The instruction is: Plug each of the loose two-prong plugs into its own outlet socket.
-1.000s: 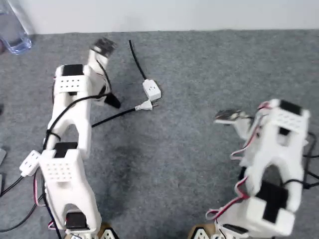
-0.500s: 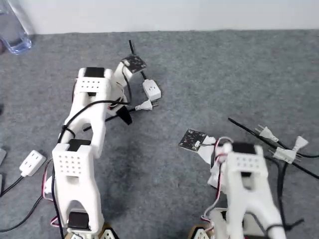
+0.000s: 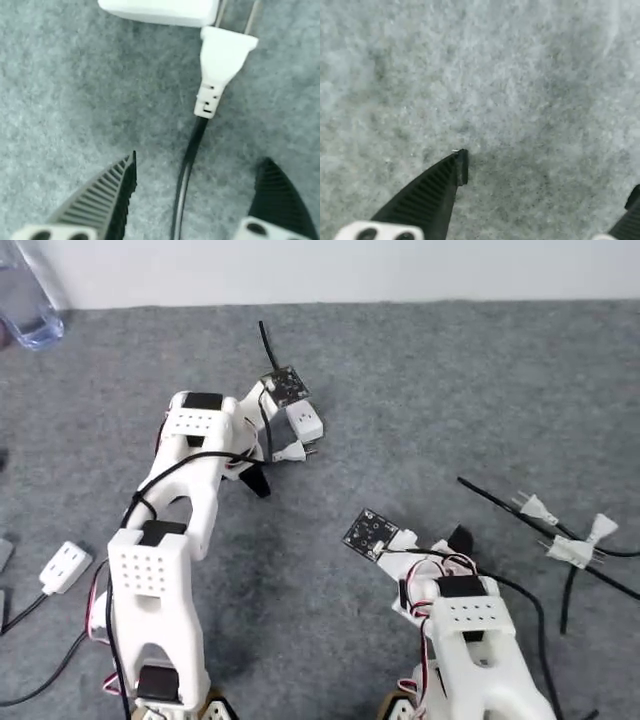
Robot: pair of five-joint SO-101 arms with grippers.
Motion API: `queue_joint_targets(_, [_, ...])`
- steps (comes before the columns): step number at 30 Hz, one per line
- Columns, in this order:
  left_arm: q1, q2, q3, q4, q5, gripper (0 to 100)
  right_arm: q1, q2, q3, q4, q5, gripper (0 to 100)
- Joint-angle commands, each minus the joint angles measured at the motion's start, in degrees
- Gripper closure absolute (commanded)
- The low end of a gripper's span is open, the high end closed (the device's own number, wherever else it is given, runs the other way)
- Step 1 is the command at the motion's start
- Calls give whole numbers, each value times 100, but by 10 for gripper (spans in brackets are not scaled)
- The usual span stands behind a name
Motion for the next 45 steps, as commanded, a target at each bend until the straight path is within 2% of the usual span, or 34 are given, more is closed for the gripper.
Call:
queue_joint_targets(1, [-18, -26, 31, -237, -79, 681, -84, -110, 44, -127, 35, 523])
queue_joint_targets(9, [-79, -9, 66, -404, -97, 923, -57, -110, 53, -145, 35, 523])
queue_joint_targets(11, [-88, 70, 57, -378, -97, 957, -57, -110, 53, -145, 35, 523])
queue_joint_targets(14, [-88, 202, -198, -62, -220, 960, -57, -110, 44, -154, 44, 523])
queue_joint_targets(20, [-88, 316, -1165, 1389, -264, 964, -48, -110, 70, -391, 44, 523])
queue_joint_targets(33, [-26, 176, -1868, 3103, -273, 987, -48, -110, 70, -444, 18, 523])
queue_joint_targets(38, [44, 176, -1930, 3235, -273, 987, -48, -110, 70, -444, 9, 523])
queue_joint_targets(43, [18, 281, -1938, 2637, -176, 982, -48, -101, 88, -435, 9, 523])
queue_joint_targets(45, [53, 325, -2044, 2629, -53, 918, -48, -101, 88, -435, 26, 523])
